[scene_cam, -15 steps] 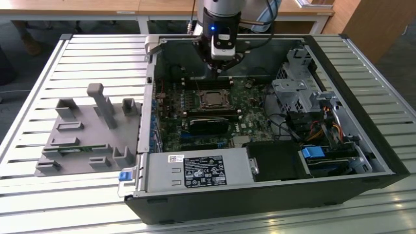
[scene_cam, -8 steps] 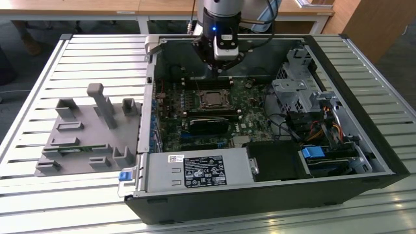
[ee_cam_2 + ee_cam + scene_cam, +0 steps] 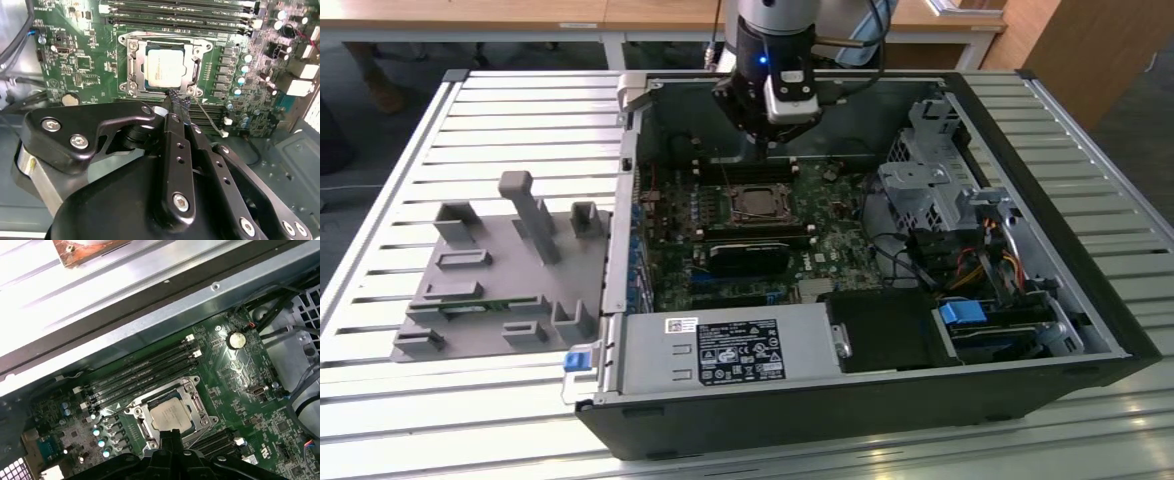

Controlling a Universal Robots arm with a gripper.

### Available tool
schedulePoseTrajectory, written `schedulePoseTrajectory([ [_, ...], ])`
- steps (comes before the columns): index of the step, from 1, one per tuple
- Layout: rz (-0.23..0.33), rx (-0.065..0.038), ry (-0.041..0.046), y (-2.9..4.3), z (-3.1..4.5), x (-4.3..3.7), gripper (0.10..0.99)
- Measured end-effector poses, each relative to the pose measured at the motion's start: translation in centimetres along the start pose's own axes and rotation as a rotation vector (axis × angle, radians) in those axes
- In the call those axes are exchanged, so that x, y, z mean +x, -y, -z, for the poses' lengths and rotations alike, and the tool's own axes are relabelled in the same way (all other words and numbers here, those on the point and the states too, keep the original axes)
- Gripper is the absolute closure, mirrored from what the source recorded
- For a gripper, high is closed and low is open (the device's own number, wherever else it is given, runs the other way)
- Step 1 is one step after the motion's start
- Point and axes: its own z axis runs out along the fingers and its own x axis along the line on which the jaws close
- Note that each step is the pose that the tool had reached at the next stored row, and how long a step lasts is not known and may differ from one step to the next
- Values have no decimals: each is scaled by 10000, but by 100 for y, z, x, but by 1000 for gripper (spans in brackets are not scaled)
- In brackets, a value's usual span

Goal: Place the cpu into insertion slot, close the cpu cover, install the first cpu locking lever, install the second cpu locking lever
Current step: 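Install the first cpu locking lever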

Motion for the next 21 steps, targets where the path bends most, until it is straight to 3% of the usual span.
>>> schedulePoseTrajectory([
  [15, 2047, 4, -58, 0, -3, 0, 980],
  [21, 2997, -7, -36, 0, -5, 0, 980],
])
